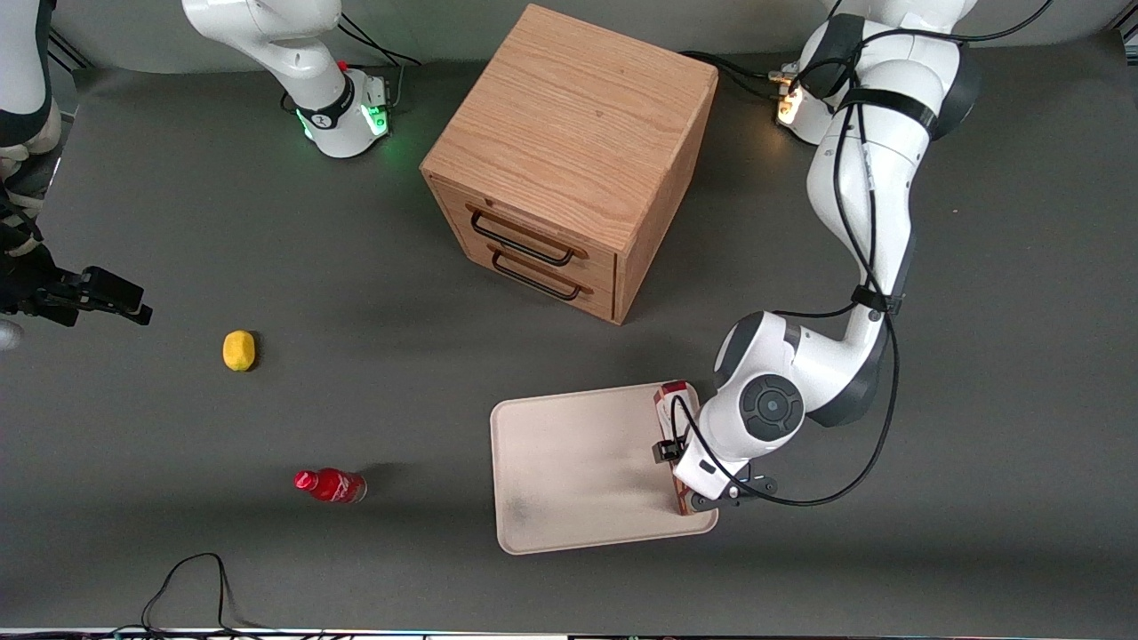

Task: Place red cookie box on tray
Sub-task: 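Lower the box onto the tray and open the left gripper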

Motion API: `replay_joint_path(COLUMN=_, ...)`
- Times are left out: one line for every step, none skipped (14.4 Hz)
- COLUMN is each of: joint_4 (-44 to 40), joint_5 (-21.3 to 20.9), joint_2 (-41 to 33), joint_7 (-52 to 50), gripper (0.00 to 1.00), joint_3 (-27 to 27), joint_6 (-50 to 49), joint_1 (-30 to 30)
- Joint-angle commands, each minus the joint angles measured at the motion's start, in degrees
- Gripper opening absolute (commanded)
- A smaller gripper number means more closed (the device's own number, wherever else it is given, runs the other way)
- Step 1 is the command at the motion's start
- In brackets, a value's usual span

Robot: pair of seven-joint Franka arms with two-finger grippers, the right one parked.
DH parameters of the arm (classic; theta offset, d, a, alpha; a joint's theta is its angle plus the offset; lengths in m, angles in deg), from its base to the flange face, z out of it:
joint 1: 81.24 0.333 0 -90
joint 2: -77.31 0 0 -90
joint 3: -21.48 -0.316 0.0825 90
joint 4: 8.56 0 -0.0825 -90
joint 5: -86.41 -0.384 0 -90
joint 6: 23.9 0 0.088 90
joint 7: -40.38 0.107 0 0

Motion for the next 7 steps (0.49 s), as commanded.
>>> replay_joint_path(joint_4=-1.56, joint_5=0.22, joint_2=0.72, joint_7=-0.79, gripper=1.0, joint_3=-0.3, joint_6=-0.07, joint_1=-0.22)
replay_joint_path(joint_4=-1.56, joint_5=0.22, joint_2=0.72, joint_7=-0.79, gripper=1.0, joint_3=-0.38, joint_6=-0.07, joint_1=-0.22)
replay_joint_path(joint_4=-1.56, joint_5=0.22, joint_2=0.64, joint_7=-0.79, gripper=1.0, joint_3=-0.3, joint_6=-0.24, joint_1=-0.22)
replay_joint_path(joint_4=-1.56, joint_5=0.22, joint_2=0.55, joint_7=-0.79, gripper=1.0, joint_3=-0.38, joint_6=-0.42, joint_1=-0.22)
replay_joint_path(joint_4=-1.56, joint_5=0.22, joint_2=0.29, joint_7=-0.79, gripper=1.0, joint_3=-0.3, joint_6=-0.77, joint_1=-0.05)
replay_joint_path(joint_4=-1.65, joint_5=0.22, joint_2=-0.06, joint_7=-0.71, gripper=1.0, joint_3=-0.3, joint_6=-1.38, joint_1=0.04)
replay_joint_path(joint_4=-1.65, joint_5=0.22, joint_2=-0.76, joint_7=-0.62, gripper=1.0, joint_3=-0.3, joint_6=-2.95, joint_1=0.83)
